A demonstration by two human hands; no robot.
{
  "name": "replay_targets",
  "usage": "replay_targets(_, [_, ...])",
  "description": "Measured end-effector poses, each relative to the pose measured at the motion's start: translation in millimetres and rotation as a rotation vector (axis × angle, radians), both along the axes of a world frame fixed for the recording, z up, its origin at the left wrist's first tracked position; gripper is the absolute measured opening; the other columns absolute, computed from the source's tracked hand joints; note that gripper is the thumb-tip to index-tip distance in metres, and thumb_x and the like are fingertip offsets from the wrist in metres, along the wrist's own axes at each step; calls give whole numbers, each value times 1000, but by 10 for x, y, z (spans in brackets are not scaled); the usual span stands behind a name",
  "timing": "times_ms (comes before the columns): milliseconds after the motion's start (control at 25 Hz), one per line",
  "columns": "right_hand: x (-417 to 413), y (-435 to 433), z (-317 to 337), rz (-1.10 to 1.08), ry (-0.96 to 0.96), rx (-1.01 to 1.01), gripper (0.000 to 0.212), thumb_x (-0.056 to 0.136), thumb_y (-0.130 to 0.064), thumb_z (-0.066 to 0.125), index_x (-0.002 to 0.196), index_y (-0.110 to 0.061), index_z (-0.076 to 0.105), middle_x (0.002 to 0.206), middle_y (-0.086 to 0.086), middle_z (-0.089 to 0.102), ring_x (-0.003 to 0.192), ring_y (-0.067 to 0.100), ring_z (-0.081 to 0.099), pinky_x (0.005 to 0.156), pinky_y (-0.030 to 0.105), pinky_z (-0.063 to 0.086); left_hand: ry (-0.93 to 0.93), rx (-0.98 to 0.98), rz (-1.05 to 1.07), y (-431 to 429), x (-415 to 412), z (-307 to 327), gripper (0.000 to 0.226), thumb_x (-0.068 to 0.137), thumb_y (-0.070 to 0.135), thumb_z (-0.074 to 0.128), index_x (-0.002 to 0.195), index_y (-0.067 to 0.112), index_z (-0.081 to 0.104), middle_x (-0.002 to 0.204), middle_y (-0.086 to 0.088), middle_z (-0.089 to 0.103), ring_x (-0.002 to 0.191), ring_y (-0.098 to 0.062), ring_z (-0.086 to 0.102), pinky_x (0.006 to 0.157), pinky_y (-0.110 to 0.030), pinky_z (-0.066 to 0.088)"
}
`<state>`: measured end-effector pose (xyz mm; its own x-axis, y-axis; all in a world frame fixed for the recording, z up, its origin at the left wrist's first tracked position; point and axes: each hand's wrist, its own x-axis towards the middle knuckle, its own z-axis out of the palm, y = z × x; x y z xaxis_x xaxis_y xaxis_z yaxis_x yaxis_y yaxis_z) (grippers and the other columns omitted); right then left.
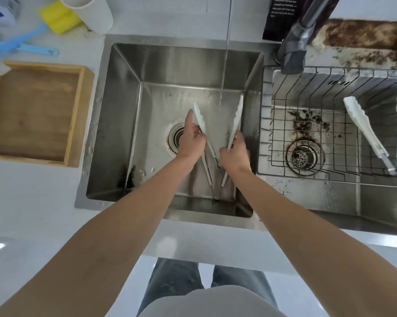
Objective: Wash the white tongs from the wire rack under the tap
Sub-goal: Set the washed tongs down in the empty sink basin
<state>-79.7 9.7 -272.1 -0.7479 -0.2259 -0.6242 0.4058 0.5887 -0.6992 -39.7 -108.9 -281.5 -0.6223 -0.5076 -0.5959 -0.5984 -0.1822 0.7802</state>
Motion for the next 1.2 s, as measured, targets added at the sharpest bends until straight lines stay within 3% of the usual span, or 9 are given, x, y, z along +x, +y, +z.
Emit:
replay_targets(200, [-26,-96,-198,-1,-41,49,50,91,-15,48,139,-20,38,125,11,57,102,25,60,79,31,47,-74,-160,-210,-179,-110,-212,86,89,4,49,154,42,6,93,5,62,71,-14,60,59,-21,45])
replay_targets(400, [-14,-98,-331,38,-32,167,28,91,-12,49,116,-4,55,123,14,58,103,28,59,92,37,51,-116,-266,-315,-234,-167,-380,77,88,7,58,154,24,21,139,-7,51,123,-25,53,99,-33,44])
replay_targets(480, [-16,-91,-356,39,-28,205,18,91,-11,48,106,-2,52,124,16,56,97,27,55,88,35,49,-103,-275,-332,-234,-154,-445,70,89,7,60,150,18,29,137,-8,51,128,-27,48,98,-25,36])
replay_targets(640, [1,-112,-352,113,3,301,36,93,-13,46,127,-1,49,135,14,41,115,32,50,99,39,45,-135,-288,-394,-212,-77,-555,71,89,6,63,150,15,28,138,-12,47,132,-26,43,101,-25,30])
replay_targets(760, [39,-96,-361,167,5,351,34,95,-15,47,125,1,49,134,14,37,113,31,50,93,31,41,-147,-334,-424,-189,-70,-579,62,85,10,69,140,11,39,126,-13,53,121,-28,50,93,-27,35])
replay_targets(880, [58,-76,-349,149,-11,336,37,95,-15,47,129,1,48,134,13,37,113,30,50,92,28,38,-186,-298,-443,-184,-73,-565,69,85,12,70,143,14,34,131,-15,47,123,-29,46,100,-34,38])
replay_targets(1000, [30,-74,-321,88,-53,301,38,92,-14,48,126,2,52,131,15,46,110,33,55,95,35,48,-225,-221,-439,-180,-98,-541,65,83,11,69,140,14,39,132,-15,45,124,-28,45,102,-32,38])
replay_targets(1080, [22,-74,-299,93,-80,294,32,91,-15,48,115,4,55,125,17,53,104,35,59,82,33,49,-210,-170,-392,-189,-118,-509,56,80,7,69,132,11,48,127,-13,50,118,-28,51,100,-34,42])
replay_targets(1200, [36,-50,-206,76,-84,266,5,89,-14,47,87,-10,49,106,13,55,89,31,58,65,28,43,-186,-149,-359,-200,-84,-411,38,81,4,64,118,10,55,114,-10,56,103,-25,58,79,-24,45])
